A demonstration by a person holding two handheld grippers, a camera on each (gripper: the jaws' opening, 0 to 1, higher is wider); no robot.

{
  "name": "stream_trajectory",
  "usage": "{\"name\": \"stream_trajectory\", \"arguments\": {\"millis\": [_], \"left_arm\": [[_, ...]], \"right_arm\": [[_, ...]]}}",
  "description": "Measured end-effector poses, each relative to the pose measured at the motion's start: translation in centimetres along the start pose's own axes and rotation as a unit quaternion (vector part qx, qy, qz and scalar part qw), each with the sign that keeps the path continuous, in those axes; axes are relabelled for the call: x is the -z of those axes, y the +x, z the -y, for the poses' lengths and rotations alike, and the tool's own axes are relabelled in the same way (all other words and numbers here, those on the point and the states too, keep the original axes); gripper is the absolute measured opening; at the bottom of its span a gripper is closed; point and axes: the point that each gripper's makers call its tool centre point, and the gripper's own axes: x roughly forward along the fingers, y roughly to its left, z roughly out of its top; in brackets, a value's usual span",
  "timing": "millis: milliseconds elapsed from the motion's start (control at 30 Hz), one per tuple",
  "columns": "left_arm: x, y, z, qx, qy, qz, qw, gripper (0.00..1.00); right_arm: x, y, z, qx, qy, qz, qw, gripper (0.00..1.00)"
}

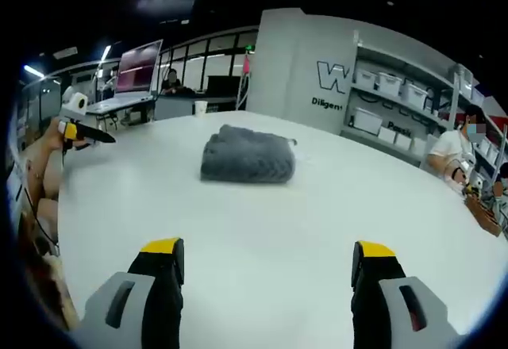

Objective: Open the folded towel by lifting each exposed corner and separating the folded layers until the towel lies flat within the target outline without major curled edges

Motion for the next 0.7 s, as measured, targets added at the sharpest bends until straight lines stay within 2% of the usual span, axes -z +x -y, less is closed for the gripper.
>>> {"name": "stream_trajectory", "arguments": {"millis": [167,400,700], "left_arm": [[0.1,-0.1,0.3,0.001,0.002,0.001,1.0000,0.99],[0.7,0.1,0.4,0.004,0.003,-0.012,0.9999,0.99],[0.6,-0.2,0.2,0.003,0.000,-0.010,0.9999,0.99]], "right_arm": [[0.3,0.0,-0.6,-0.010,-0.005,-0.008,0.9999,0.92],[0.2,-0.3,-1.1,-0.025,0.001,-0.006,0.9997,0.99],[0.1,-0.4,-1.5,-0.033,-0.005,-0.006,0.9994,0.99]]}}
